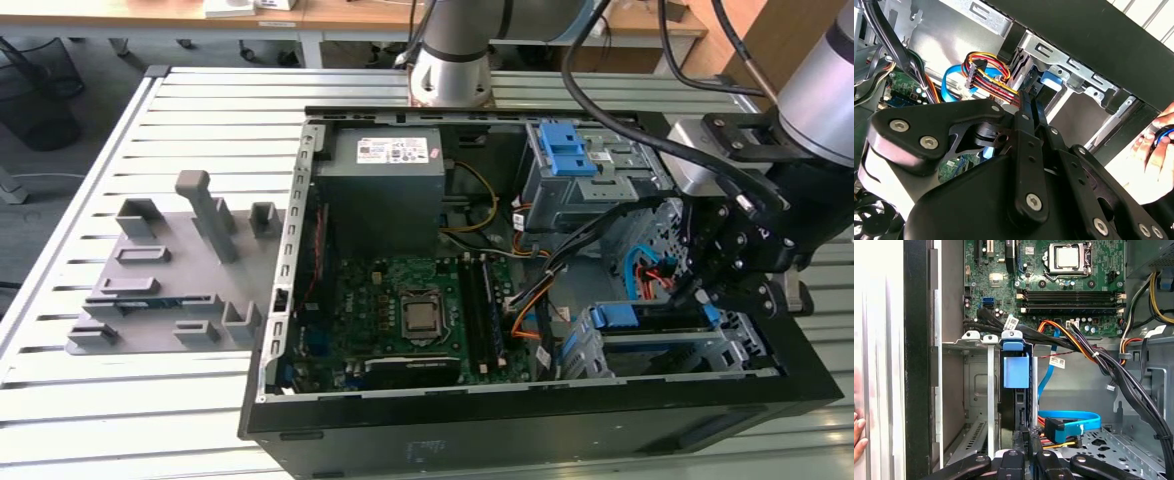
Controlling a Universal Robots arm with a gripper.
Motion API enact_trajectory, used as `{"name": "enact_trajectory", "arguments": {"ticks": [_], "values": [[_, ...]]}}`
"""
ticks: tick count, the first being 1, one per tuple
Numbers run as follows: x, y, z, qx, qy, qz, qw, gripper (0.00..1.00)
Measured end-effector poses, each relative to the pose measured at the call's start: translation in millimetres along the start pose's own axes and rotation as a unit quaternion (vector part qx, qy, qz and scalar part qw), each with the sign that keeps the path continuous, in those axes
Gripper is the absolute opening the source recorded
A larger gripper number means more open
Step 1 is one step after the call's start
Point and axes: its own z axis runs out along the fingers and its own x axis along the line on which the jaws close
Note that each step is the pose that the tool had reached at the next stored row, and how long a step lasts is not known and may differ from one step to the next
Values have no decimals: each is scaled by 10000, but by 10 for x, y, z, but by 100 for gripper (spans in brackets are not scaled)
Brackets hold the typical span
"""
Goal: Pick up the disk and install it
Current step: 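Insert the first disk wire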
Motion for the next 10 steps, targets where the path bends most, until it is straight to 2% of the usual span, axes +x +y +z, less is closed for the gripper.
{"name": "enact_trajectory", "arguments": {"ticks": [10], "values": [[-6, 0, -2, 0, 1, 4, 10000, 16]]}}
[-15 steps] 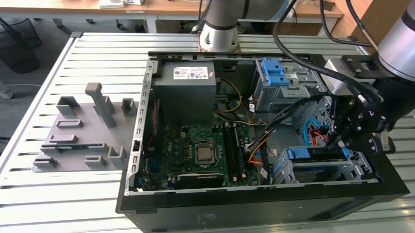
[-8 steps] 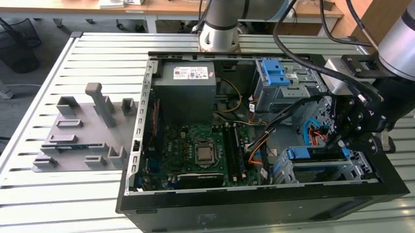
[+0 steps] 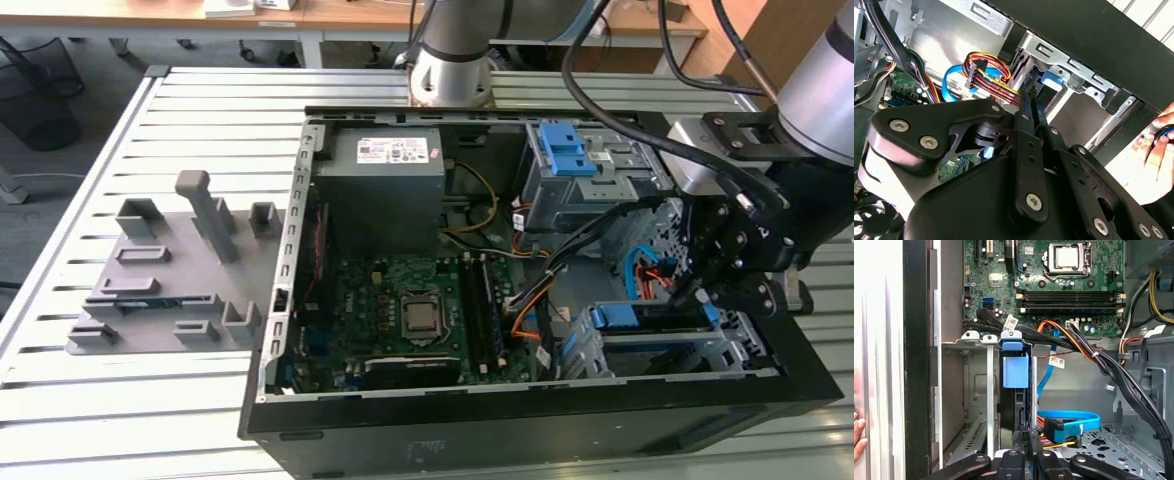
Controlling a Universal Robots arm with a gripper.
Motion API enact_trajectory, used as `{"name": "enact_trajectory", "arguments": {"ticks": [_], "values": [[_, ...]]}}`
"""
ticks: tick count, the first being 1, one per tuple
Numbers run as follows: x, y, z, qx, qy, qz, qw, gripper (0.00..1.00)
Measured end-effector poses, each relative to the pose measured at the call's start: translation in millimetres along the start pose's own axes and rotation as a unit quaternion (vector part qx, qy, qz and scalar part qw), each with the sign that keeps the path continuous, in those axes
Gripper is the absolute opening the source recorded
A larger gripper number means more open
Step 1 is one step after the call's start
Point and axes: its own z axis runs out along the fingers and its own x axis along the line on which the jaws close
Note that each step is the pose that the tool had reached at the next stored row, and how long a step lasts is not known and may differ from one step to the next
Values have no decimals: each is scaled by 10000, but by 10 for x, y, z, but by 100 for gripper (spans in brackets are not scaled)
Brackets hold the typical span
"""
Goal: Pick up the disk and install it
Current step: 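Insert the first disk wire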
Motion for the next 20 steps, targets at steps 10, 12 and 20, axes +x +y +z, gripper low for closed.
{"name": "enact_trajectory", "arguments": {"ticks": [10, 12, 20], "values": [[0, 0, 4, 2, -10, -152, 9999, 16], [0, 0, 10, 2, -10, -158, 9999, 16], [-1, 0, 40, 2, -10, -158, 9999, 16]]}}
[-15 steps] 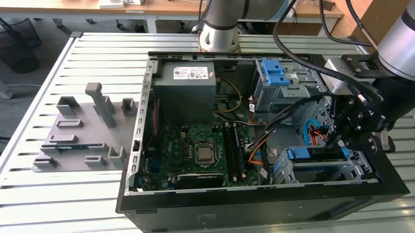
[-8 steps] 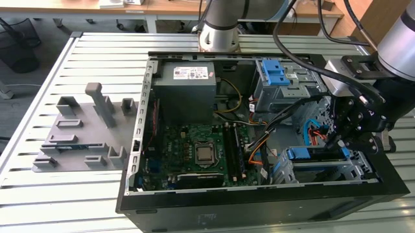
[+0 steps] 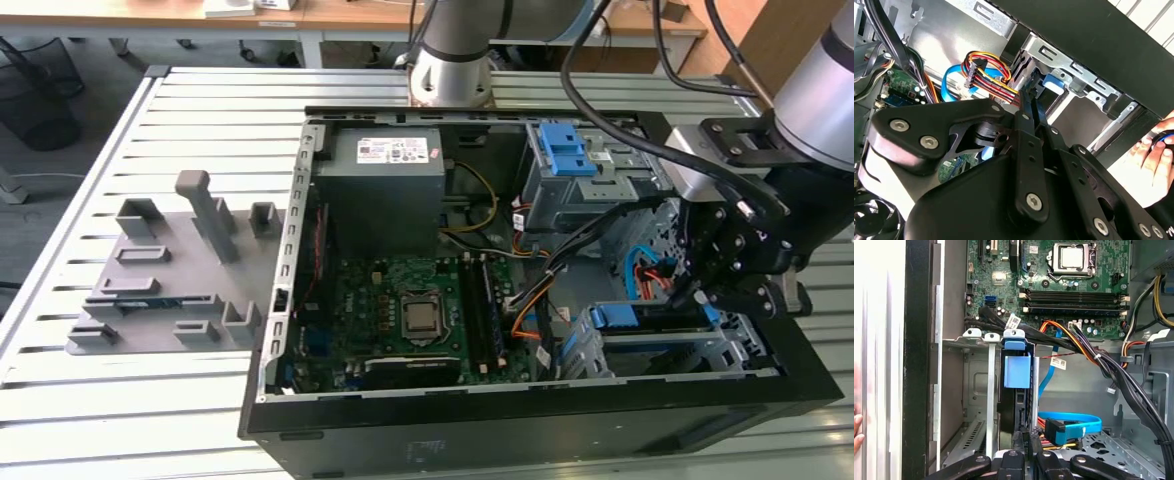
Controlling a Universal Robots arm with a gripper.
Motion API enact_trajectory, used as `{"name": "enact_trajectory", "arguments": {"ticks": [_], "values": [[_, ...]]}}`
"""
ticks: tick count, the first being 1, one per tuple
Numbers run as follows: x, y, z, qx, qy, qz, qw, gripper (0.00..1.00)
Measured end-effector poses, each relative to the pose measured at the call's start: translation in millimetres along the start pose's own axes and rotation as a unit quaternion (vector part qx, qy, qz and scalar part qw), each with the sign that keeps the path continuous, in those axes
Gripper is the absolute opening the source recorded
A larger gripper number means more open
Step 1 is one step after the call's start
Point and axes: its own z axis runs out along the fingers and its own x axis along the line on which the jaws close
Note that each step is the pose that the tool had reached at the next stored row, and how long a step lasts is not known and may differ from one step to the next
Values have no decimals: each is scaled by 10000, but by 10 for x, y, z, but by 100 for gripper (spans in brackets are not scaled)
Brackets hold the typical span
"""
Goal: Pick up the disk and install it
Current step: 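Insert the first disk wire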
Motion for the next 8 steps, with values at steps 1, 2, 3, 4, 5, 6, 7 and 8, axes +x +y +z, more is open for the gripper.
{"name": "enact_trajectory", "arguments": {"ticks": [1, 2, 3, 4, 5, 6, 7, 8], "values": [[0, 0, 5, 0, 0, 0, 10000, 16], [0, 0, 9, 0, 1, 0, 10000, 16], [0, 0, 14, 0, 0, 0, 10000, 16], [0, 0, 17, 0, 2, 0, 10000, 16], [0, 0, 20, 0, 3, 0, 10000, 16], [0, 0, 21, 0, 3, 0, 10000, 16], [0, 0, 22, 0, 3, 0, 10000, 16], [0, 0, 25, 0, 1, 0, 10000, 16]]}}
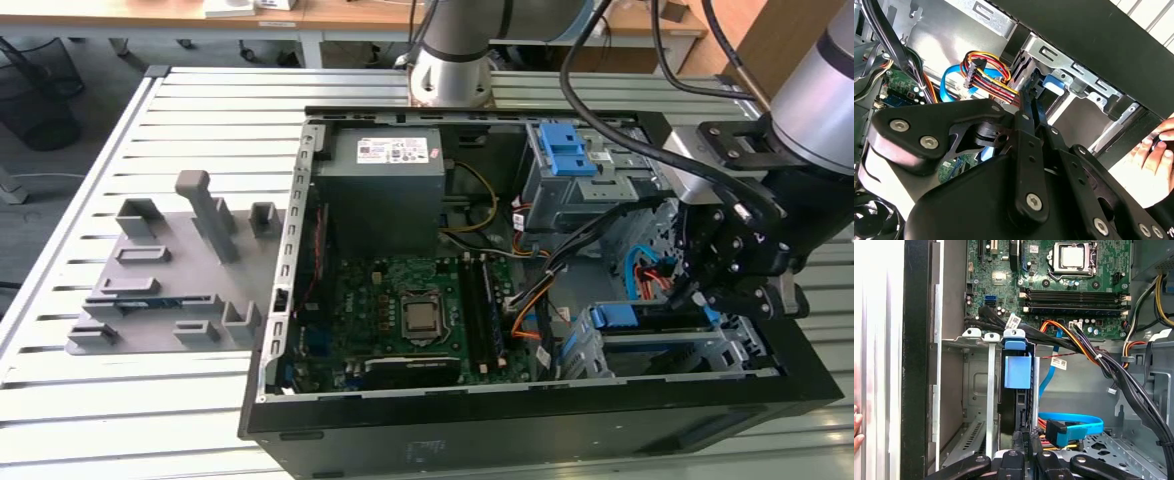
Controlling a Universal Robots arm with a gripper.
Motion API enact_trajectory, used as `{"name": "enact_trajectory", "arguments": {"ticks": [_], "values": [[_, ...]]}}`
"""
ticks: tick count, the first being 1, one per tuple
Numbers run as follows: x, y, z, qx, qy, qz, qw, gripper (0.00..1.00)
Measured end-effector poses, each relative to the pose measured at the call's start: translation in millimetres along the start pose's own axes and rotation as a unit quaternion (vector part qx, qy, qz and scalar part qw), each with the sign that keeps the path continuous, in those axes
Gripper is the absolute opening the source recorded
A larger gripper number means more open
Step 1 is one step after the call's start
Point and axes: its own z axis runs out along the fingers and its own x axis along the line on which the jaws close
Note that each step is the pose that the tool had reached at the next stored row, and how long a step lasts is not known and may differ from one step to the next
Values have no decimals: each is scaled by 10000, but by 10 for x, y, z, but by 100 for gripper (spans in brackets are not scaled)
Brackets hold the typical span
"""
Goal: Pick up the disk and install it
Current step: 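Insert the first disk wire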
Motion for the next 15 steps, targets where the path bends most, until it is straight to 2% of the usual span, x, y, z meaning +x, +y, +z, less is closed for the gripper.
{"name": "enact_trajectory", "arguments": {"ticks": [5, 6, 15], "values": [[-1, 0, 9, 0, -9, 0, 10000, 18], [0, 0, -2, 0, -3, 0, 10000, 24], [-1, -1, -133, -1, -2, 0, 10000, 24]]}}
